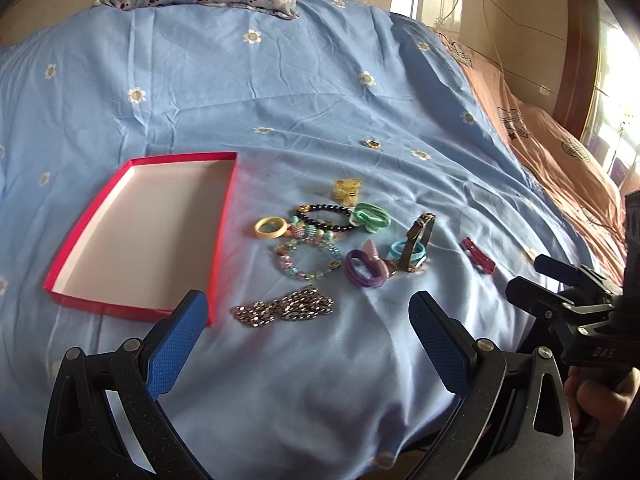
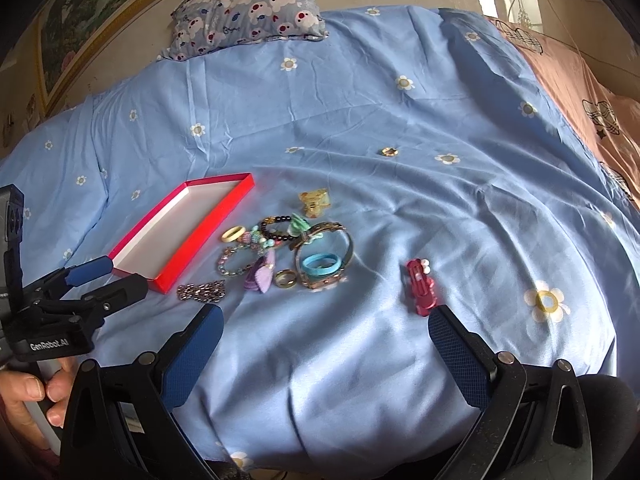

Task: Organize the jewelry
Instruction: 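Grasp the purple hair tie with the left tool while the right tool grasps the red hair clip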

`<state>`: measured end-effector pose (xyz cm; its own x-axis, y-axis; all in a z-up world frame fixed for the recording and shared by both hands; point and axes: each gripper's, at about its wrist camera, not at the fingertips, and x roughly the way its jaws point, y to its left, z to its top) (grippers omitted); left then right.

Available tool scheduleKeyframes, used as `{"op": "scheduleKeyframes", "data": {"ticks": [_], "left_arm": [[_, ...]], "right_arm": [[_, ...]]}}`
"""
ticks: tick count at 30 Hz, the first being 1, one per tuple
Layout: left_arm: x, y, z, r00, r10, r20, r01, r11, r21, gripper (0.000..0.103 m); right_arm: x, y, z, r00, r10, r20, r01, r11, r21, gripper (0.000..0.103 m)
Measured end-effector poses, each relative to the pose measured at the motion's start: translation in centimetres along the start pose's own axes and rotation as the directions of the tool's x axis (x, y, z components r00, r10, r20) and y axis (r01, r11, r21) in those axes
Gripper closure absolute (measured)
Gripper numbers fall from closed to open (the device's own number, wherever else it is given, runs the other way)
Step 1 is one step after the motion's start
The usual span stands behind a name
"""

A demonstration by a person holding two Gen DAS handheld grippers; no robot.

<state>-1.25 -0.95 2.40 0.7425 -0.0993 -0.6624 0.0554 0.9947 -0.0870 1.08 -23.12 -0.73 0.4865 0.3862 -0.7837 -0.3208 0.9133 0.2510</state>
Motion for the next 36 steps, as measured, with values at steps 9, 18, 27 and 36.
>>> {"op": "scheduleKeyframes", "data": {"ticks": [9,18,27,36], "left_arm": [[5.1,-1.9,1.1,0.992,-0.079,-0.102,0.083,0.996,0.034,0.021],[9.5,-2.6,1.6,0.975,-0.109,-0.192,0.117,0.992,0.035,0.033],[11.8,-3.0,1.6,0.956,-0.152,-0.252,0.168,0.985,0.042,0.067],[11.7,-2.1,1.4,0.947,-0.197,-0.255,0.209,0.978,0.021,0.091]], "right_arm": [[1.9,-4.0,0.5,0.998,-0.04,-0.038,0.042,0.997,0.057,0.011],[5.1,-5.1,0.8,0.992,-0.046,-0.119,0.053,0.997,0.056,0.034],[7.5,-6.2,0.8,0.977,-0.082,-0.195,0.095,0.994,0.058,0.05],[7.7,-6.9,0.8,0.972,-0.114,-0.204,0.13,0.989,0.067,0.085]]}}
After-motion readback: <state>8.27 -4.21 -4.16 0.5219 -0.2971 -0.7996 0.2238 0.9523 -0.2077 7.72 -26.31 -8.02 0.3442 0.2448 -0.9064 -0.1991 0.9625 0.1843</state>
